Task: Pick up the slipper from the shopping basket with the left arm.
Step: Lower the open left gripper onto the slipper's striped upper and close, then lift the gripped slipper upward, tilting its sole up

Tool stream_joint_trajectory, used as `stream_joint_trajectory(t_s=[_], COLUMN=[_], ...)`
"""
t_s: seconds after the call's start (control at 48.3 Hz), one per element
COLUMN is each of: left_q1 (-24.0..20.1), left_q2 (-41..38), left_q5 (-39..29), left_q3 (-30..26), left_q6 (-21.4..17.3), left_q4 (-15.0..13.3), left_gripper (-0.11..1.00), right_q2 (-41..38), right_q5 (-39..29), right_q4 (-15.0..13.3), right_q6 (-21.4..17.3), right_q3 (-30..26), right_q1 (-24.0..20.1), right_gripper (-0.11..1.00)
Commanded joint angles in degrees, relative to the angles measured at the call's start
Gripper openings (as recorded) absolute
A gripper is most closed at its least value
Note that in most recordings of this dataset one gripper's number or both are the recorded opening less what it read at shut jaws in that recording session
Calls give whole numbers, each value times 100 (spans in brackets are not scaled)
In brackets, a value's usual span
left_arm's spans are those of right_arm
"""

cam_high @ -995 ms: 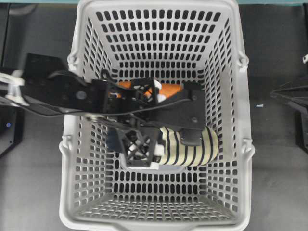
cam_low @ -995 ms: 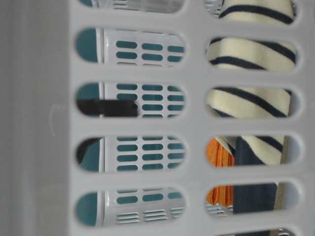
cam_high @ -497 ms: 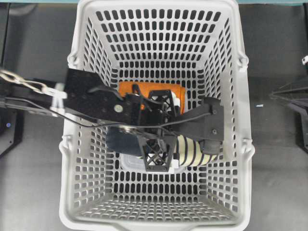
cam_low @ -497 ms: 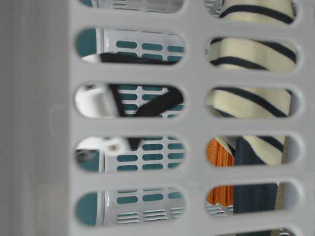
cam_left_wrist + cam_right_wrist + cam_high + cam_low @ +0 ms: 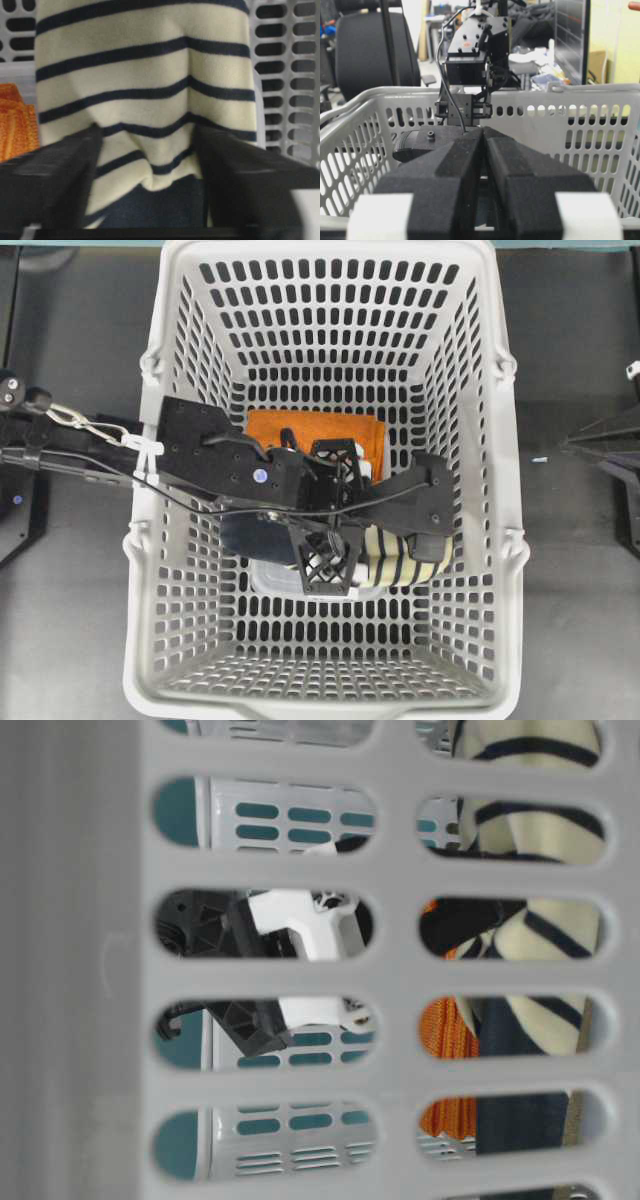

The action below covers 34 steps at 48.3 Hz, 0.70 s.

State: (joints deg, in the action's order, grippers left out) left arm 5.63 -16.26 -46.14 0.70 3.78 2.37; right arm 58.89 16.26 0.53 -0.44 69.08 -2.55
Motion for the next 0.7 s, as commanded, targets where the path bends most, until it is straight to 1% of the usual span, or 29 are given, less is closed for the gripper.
stream_joint_trajectory(t_s=[0.0,0.124,0.186,0.269,0.332,0.477,0.601,0.684], left_q1=[-9,-9,-9,0,9,18,18,18], left_q2=[141,396,519,668,782,896,844,712], left_q5=[-44,-272,-439,-782,-1134,-1934,-2593,-2971], left_q3=[-44,-193,-334,-606,-914,-1837,-2619,-2944], left_q6=[-9,-18,-44,-97,-123,-141,-141,-149], left_q4=[26,26,26,26,26,26,26,26], left_gripper=[53,17,7,5,5,5,5,5], right_q2=[-26,-35,-26,-35,-35,-35,-26,-35], right_q5=[26,26,26,26,18,-18,-26,-26], right_q4=[18,18,18,18,18,53,53,53], right_q6=[-9,-9,-9,-9,-9,-9,-9,-9], right_q3=[-35,-35,-35,-35,-35,-26,-26,-26], right_q1=[-18,-18,-18,-18,-18,-18,-18,-18], right_gripper=[-2,-2,-2,-2,-2,-2,-2,-2])
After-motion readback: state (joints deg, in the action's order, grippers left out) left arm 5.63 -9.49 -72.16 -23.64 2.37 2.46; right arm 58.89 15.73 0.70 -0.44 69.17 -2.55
